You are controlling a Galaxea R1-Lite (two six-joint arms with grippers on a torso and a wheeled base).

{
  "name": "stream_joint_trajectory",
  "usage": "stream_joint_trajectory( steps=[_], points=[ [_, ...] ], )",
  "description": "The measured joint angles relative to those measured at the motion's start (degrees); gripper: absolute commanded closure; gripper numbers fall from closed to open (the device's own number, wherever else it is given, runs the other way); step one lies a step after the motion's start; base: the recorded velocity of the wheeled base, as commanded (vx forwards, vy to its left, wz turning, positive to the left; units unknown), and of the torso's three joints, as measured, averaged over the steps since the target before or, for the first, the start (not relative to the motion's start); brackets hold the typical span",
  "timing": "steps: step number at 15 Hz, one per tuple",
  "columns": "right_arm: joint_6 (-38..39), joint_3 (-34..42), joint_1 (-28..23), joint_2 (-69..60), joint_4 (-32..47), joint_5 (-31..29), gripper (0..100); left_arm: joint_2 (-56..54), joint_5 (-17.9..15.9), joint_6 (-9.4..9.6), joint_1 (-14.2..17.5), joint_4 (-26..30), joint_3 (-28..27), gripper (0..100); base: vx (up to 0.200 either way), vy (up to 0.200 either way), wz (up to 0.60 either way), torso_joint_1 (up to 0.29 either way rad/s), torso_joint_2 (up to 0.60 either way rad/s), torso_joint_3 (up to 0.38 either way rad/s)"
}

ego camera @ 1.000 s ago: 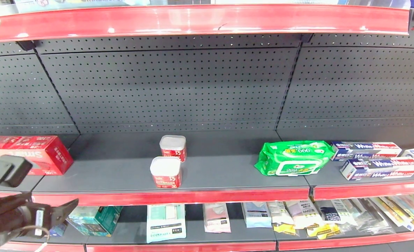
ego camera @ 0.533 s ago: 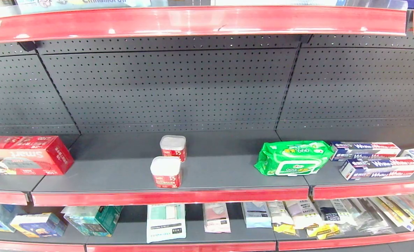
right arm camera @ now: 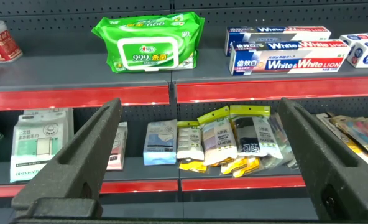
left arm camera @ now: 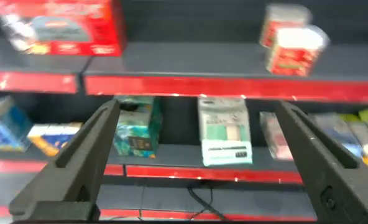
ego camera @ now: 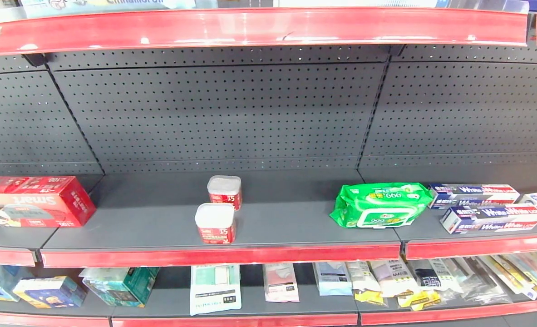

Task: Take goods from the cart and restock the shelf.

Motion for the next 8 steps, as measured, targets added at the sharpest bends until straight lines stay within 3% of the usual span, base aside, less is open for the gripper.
stream_joint_trajectory(
  steps=[2, 6, 8],
  points=[
    [0.02, 0.0, 0.0, 0.0, 0.02, -0.04, 0, -0.4, 4.84, -1.97, 0.0, -0.05, 0.11, 0, 0.0, 0.0, 0.0, 0.0, 0.0, 0.0],
    [-0.06, 0.0, 0.0, 0.0, 0.0, 0.0, 0, -0.54, 9.72, -1.91, 0.0, -0.67, 0.24, 0, 0.0, 0.0, 0.0, 0.0, 0.0, 0.0],
    [-0.02, 0.0, 0.0, 0.0, 0.0, 0.0, 0, -0.54, 10.75, -4.79, 0.0, -1.01, 0.39, 0, 0.0, 0.0, 0.0, 0.0, 0.0, 0.0]
  ],
)
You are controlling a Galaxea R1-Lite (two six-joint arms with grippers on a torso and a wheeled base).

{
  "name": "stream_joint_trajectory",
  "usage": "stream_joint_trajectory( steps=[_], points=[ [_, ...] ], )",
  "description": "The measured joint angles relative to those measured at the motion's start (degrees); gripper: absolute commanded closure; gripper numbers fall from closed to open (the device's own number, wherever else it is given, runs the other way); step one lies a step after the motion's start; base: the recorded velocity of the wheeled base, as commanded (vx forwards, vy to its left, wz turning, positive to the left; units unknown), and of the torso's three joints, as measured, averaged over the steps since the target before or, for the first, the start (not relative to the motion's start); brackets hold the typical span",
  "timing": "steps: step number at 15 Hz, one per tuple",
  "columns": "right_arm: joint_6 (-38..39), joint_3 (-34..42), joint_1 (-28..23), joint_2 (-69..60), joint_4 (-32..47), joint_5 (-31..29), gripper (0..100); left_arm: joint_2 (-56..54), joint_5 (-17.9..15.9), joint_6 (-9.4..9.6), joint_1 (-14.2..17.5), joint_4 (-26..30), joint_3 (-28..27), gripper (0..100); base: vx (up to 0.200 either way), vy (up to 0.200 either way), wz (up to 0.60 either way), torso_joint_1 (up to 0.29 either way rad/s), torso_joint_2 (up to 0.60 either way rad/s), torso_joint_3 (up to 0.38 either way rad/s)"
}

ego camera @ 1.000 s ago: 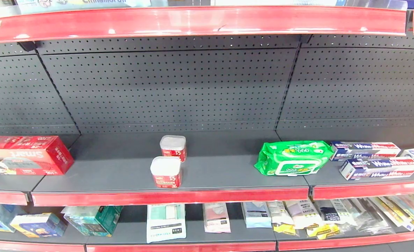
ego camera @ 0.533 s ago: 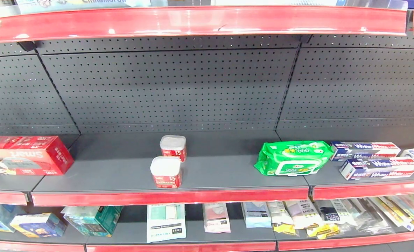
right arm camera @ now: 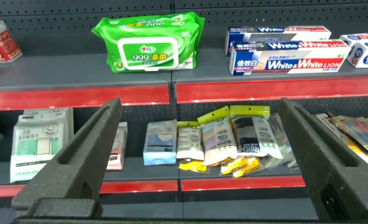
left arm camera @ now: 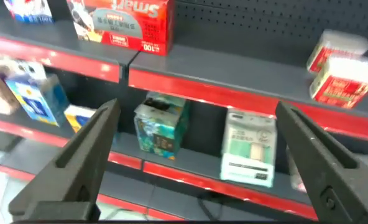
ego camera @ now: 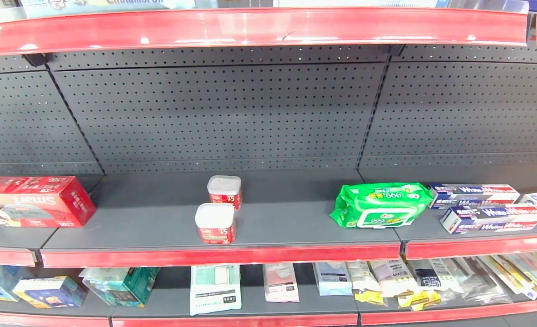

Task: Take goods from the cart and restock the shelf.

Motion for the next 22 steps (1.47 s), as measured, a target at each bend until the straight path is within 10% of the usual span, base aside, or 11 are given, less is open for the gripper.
stream_joint_trajectory(
  steps=[3, 7, 13, 22],
  points=[
    [0.05, 0.0, 0.0, 0.0, 0.0, -0.01, 0, 0.0, -1.19, 2.55, 0.0, -1.01, 0.4, 0, 0.0, 0.0, 0.0, 0.0, 0.0, 0.0],
    [0.05, 0.0, 0.02, 0.0, 0.02, -0.01, 0, 0.02, -19.09, 12.06, -0.07, -9.3, 3.57, 0, 0.0, 0.0, 0.0, 0.0, 0.0, 0.0],
    [-0.04, 0.0, 0.0, 0.0, 0.0, -0.01, 0, 0.02, -17.31, 12.96, -0.07, -10.85, 5.51, 0, 0.0, 0.0, 0.0, 0.0, 0.0, 0.0],
    [-0.54, 0.0, -0.01, 0.0, 0.02, 0.22, 0, 0.02, -15.52, 8.11, -0.07, -10.74, 6.41, 0, 0.0, 0.0, 0.0, 0.0, 0.0, 0.0]
  ],
)
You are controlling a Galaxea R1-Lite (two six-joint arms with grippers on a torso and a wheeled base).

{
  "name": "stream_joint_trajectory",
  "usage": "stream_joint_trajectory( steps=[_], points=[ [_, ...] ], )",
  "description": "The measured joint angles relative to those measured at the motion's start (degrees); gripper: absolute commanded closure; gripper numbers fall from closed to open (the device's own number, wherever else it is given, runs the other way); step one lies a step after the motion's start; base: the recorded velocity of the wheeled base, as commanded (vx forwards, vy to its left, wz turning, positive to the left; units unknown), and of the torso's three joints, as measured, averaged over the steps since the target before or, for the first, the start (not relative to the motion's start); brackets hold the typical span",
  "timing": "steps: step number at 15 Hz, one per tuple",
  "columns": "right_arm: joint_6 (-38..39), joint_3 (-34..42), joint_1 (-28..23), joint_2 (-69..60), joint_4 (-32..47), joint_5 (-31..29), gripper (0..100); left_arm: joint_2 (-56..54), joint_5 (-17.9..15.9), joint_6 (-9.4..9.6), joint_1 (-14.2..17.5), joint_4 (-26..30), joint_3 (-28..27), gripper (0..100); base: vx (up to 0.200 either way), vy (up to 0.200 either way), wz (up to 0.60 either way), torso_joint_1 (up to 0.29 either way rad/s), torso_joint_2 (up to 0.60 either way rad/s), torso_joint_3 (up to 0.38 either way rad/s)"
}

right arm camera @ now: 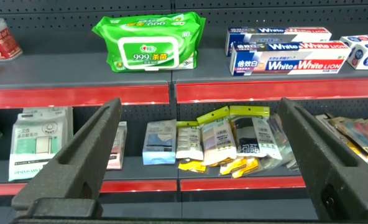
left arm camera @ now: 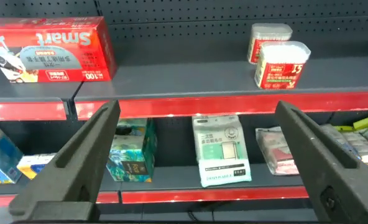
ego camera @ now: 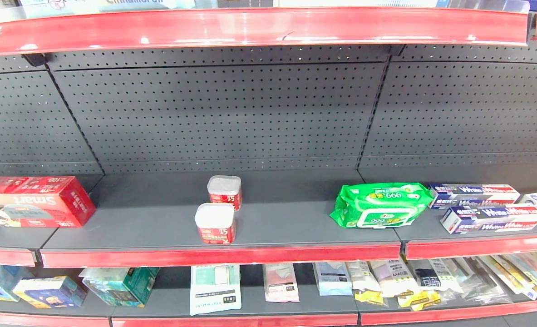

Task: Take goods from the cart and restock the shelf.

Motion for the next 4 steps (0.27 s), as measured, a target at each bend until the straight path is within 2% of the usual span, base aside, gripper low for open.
stream_joint_trajectory(
  steps=[4],
  points=[
    [0.29, 0.0, 0.01, 0.0, -0.05, 0.0, 0, 0.0, 0.11, 0.39, 0.0, -0.06, 0.0, 0, 0.0, 0.0, 0.0, 0.0, 0.0, 0.0]
  ],
)
